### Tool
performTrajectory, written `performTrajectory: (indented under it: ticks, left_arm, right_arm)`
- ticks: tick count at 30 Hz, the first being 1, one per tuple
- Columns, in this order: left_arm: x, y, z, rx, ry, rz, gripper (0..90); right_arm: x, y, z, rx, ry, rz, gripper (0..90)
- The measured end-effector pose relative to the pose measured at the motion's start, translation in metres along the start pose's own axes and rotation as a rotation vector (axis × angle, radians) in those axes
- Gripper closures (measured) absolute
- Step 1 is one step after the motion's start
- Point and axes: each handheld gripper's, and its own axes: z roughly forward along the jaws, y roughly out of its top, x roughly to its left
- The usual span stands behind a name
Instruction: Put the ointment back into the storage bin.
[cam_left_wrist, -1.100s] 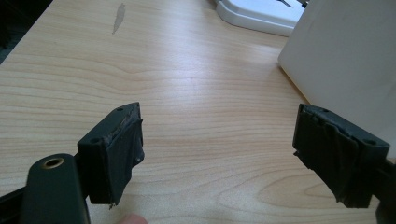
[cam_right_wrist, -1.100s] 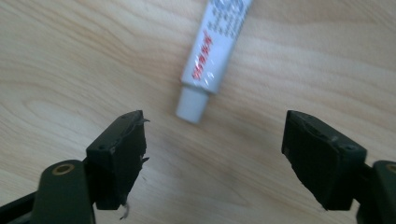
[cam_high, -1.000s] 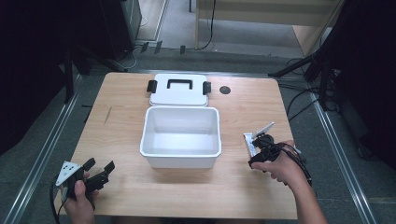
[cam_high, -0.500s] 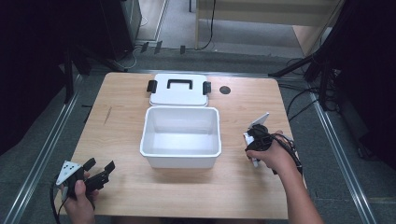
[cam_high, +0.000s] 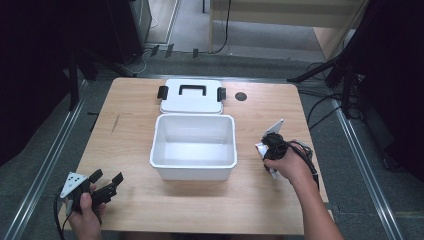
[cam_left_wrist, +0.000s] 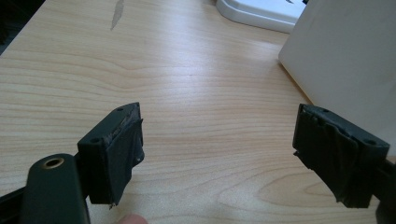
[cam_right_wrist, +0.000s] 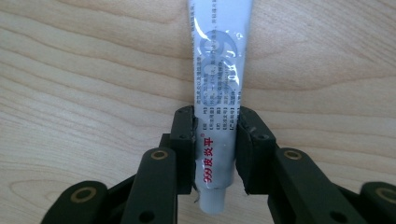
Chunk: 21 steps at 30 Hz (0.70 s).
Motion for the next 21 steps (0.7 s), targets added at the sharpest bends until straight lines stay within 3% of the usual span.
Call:
performTrajectory:
  ticks: [8,21]
  left_arm:
    - [0.0,0.0,0.0,0.0,-0.001,0.0,16.8]
    - [0.0,0.0,0.001,0.003,0.001,-0.003,16.9]
  right_arm:
    - [0.003,0.001,-0.008,-0.009,0.017,-0.009,72.8]
    - [0.012,0.007,-0.049,-0.04,0.036,-0.058,72.8]
